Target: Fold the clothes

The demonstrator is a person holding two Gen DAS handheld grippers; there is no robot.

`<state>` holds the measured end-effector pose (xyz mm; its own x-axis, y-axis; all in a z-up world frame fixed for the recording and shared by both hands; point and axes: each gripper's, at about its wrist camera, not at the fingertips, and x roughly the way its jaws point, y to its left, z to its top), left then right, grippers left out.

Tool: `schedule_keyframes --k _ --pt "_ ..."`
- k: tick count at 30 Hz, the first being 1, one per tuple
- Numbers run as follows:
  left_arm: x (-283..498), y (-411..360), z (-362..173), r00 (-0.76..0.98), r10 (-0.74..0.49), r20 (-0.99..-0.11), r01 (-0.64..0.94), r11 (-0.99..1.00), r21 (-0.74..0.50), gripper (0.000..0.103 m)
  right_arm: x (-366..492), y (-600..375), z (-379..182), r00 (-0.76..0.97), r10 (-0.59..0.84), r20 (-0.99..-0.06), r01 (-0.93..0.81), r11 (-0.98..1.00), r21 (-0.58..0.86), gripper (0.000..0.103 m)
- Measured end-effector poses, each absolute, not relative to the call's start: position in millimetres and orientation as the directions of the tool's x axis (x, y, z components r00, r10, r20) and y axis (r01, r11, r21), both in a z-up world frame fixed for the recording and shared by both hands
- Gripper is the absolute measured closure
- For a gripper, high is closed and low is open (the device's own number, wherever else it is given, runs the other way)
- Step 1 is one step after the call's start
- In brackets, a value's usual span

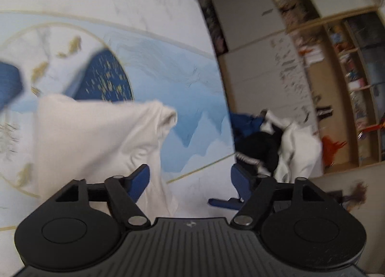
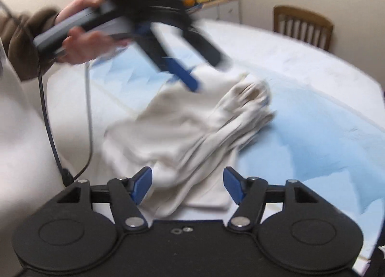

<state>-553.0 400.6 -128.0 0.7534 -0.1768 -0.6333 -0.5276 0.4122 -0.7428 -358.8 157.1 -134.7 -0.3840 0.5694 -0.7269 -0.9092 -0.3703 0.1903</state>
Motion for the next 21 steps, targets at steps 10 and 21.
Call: schedule_keyframes --k 10,21 --pt "-617.8 401.6 -124.5 0.693 0.091 -0.715 -0.681 0.408 -0.608 0.023 -370.7 196.4 -112.8 -0.430 0.511 -0.744 -0.855 -0.496 0.154 0.000" --pt "-550.7 406.1 -145.4 0.657 0.058 -0.752 -0.623 0.603 -0.498 0.023 -402.1 176.0 -136.2 -0.394 0.389 -0.833 -0.864 -0.467 0.191 0.000"
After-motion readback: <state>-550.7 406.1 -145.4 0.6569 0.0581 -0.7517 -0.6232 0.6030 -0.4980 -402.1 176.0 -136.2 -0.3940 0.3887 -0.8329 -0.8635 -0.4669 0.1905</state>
